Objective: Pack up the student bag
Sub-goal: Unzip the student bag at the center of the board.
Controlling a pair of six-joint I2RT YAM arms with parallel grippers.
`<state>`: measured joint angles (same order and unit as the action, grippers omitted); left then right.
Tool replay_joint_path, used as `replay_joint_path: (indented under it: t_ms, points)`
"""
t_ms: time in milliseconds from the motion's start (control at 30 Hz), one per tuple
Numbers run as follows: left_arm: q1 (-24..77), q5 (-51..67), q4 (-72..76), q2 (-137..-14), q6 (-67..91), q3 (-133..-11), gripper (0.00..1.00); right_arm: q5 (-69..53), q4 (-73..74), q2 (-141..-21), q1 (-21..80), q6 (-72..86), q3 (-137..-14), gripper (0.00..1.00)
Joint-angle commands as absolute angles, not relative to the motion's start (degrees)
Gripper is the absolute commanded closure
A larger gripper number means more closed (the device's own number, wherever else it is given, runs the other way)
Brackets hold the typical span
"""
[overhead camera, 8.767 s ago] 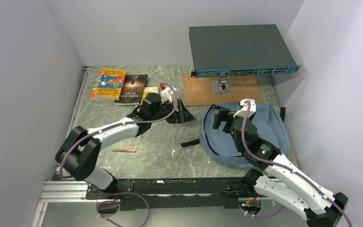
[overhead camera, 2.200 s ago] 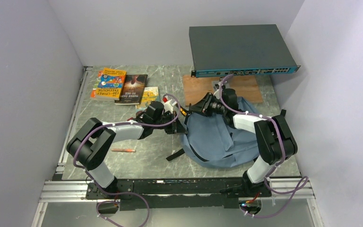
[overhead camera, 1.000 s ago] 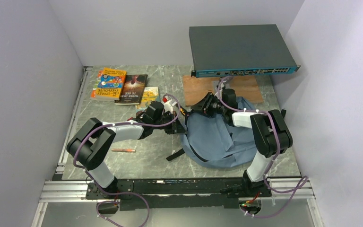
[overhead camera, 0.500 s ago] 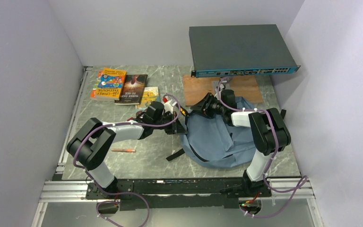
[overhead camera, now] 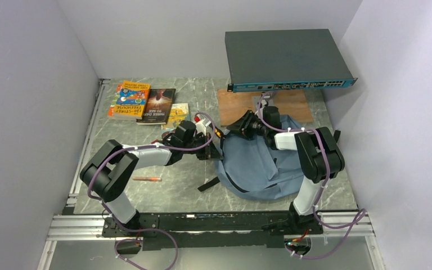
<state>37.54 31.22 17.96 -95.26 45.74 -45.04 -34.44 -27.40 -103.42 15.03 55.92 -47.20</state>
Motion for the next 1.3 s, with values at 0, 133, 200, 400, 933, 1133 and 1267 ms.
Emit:
replay_joint_path:
  t_ms: [0,133,200,400,933,1133,1267]
  points:
    - [38.13,32.43,17.31,-95.89,44.74,-46.71,1.0,-39.32,-41.76,-104.76,14.94,64.79,-44.98,0.65]
    - [38.14,32.64,16.84,-96.34,44.56,-47.27,1.0,-40.16,-47.11,-106.24,14.85,68.76,-43.66,0.76]
    - [38.14,32.94,17.28,-96.35,44.8,-47.2,1.0,-40.49,-47.68,-107.14,14.84,69.03,-43.83,0.84]
    - [37.78,33.07,16.56,-95.14,43.83,-46.97,0.99,-44.36,-53.39,-106.91,14.85,69.24,-43.93,1.0]
    - [27.42,36.51,21.68,-97.25,52.09,-52.28,0.24,-50.23,-47.94,-99.5,14.83,60.84,-43.75,1.0]
    - [27.25,39.12,21.25,-107.36,56.52,-61.6,0.29,-50.0,-46.4,-97.74,14.85,58.95,-43.59,1.0]
    - [27.39,41.64,25.51,-113.55,59.66,-65.2,0.28,-49.88,-45.53,-96.77,14.84,57.83,-43.68,1.0]
